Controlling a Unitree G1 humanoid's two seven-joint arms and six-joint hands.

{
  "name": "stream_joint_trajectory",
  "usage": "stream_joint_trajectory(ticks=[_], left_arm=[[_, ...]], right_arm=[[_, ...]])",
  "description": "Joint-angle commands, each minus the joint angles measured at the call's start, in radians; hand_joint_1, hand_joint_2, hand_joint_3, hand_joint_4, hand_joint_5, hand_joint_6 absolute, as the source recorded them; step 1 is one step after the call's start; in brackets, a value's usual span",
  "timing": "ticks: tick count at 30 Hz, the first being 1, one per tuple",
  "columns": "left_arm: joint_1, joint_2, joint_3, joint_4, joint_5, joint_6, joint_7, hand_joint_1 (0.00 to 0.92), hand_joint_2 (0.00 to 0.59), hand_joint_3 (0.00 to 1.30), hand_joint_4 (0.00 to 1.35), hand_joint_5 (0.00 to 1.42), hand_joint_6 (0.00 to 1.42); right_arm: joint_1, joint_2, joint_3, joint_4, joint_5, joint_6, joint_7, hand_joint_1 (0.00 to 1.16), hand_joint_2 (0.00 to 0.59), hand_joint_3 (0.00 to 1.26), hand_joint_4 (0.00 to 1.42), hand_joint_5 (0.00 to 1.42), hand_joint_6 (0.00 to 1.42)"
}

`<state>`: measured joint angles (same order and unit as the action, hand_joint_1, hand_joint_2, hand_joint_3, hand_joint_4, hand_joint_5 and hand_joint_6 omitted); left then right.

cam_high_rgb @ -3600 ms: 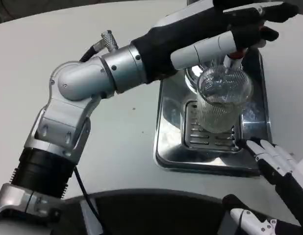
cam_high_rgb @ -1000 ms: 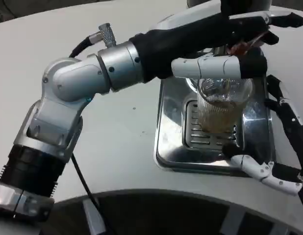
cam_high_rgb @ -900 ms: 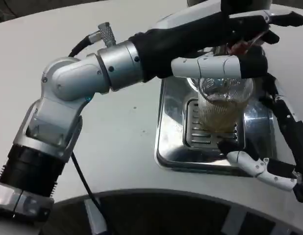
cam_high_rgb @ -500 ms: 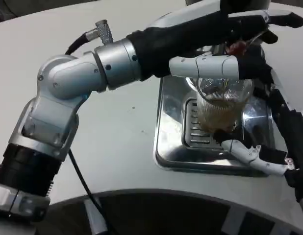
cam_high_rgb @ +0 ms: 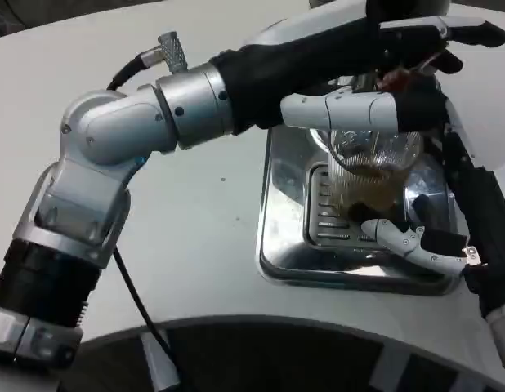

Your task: Grasp the cup under the faucet to collect the drink, then remove the cup.

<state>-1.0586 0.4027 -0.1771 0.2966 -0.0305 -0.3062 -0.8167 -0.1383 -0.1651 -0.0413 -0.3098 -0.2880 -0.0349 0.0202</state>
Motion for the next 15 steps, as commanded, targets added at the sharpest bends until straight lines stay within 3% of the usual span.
stream_joint_trajectory(ticks=[1, 15], left_arm=[[0.012, 0.011, -0.016, -0.014, 0.004, -0.001, -0.038, 0.0, 0.0, 0.13, 0.06, 0.15, 0.12], [0.011, 0.015, -0.016, -0.02, 0.001, 0.001, -0.045, 0.0, 0.0, 0.13, 0.06, 0.15, 0.13]], right_arm=[[-0.013, 0.011, 0.011, 0.027, 0.008, 0.019, -0.014, 0.92, 0.201, 0.0, 0.02, 0.13, 0.0], [-0.063, 0.024, 0.029, 0.095, 0.008, 0.035, -0.038, 0.91, 0.206, 0.0, 0.02, 0.15, 0.0]])
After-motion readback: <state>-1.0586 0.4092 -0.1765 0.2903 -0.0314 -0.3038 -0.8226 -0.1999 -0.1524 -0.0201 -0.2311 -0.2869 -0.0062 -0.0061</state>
